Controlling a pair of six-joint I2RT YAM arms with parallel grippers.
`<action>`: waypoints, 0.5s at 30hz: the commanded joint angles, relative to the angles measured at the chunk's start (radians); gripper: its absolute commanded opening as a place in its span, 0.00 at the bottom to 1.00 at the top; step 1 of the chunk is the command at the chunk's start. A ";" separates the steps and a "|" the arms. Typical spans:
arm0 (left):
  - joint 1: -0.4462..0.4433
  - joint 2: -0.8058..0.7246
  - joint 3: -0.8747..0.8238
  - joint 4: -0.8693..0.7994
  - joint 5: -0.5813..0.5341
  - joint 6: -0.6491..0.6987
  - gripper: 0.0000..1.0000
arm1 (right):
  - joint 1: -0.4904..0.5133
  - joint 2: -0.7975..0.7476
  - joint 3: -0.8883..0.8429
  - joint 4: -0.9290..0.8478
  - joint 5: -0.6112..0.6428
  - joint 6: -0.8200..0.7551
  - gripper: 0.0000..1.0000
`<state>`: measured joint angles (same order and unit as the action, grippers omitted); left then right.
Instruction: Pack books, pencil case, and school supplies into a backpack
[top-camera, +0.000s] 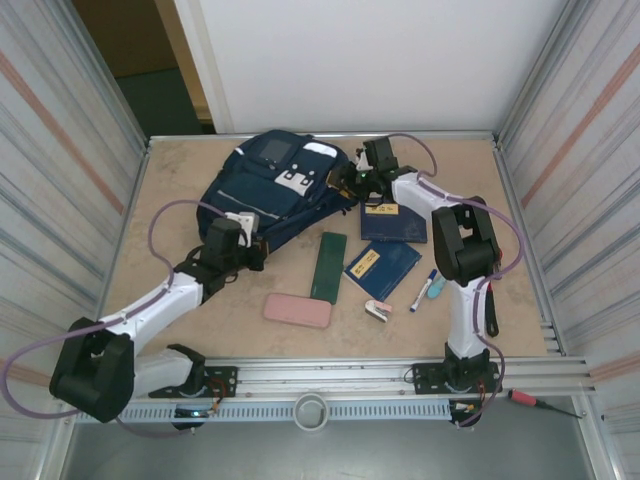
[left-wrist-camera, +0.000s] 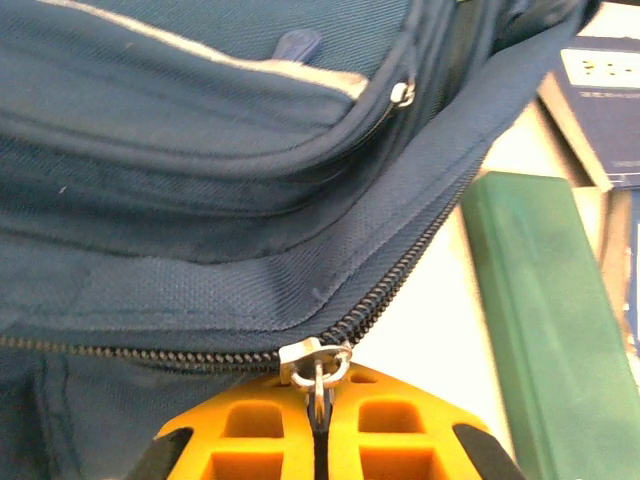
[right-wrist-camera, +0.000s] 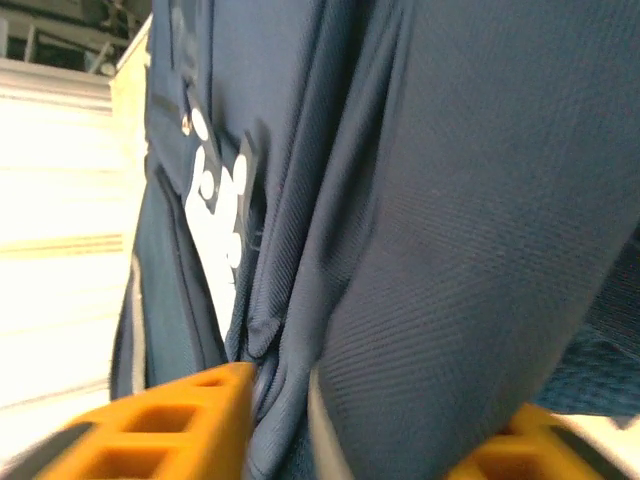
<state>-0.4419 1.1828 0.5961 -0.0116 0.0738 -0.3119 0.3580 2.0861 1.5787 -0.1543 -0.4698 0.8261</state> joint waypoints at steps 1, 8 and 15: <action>-0.017 0.001 0.067 0.031 0.036 -0.027 0.00 | -0.057 -0.104 -0.024 -0.094 0.082 -0.092 0.62; -0.035 0.001 0.061 0.062 0.056 -0.031 0.00 | 0.056 -0.317 -0.360 0.086 0.038 0.074 0.89; -0.044 -0.004 0.047 0.070 0.075 -0.017 0.00 | 0.244 -0.282 -0.397 0.238 0.097 0.260 0.90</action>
<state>-0.4755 1.1942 0.6262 -0.0101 0.1146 -0.3378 0.5819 1.7859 1.1728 -0.0040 -0.4149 0.9852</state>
